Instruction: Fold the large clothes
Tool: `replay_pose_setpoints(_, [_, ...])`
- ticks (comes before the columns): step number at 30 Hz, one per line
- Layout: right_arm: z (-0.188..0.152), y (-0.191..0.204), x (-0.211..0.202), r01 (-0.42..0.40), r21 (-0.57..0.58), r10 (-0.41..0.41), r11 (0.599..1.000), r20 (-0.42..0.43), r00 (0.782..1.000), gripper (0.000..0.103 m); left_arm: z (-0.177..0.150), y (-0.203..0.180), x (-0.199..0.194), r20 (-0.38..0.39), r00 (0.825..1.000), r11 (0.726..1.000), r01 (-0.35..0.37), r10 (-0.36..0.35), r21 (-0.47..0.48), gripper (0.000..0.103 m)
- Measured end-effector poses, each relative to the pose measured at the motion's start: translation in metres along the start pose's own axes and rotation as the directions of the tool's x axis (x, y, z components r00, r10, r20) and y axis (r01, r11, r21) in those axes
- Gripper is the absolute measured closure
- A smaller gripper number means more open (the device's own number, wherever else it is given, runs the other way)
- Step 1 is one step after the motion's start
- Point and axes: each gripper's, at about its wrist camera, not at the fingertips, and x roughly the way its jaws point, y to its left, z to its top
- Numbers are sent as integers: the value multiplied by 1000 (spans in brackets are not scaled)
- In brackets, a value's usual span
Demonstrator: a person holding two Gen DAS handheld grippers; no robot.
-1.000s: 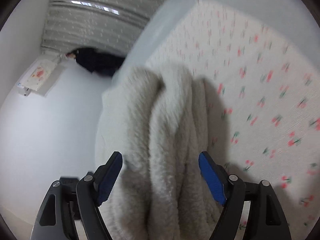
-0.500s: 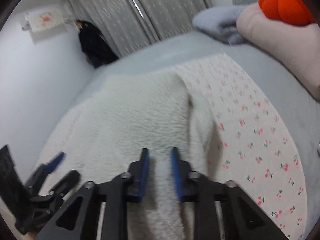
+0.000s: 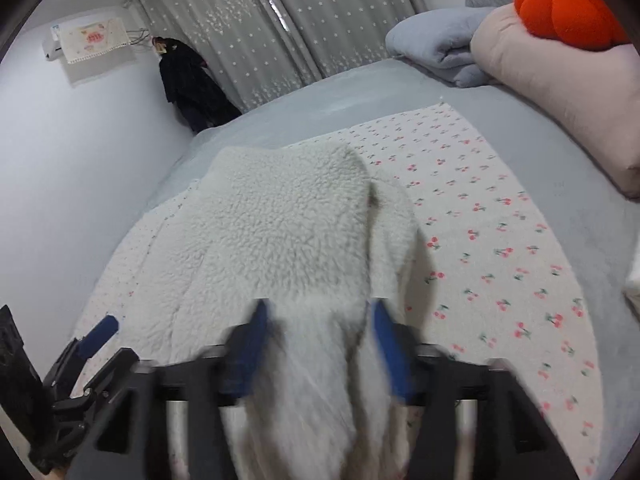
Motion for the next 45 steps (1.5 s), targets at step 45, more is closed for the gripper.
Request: replay_pose_setpoints(45, [-114, 67, -58, 347, -157, -354, 925, -20, 935, 1, -69, -6, -42, -277, 930, 946, -290, 243, -143, 1])
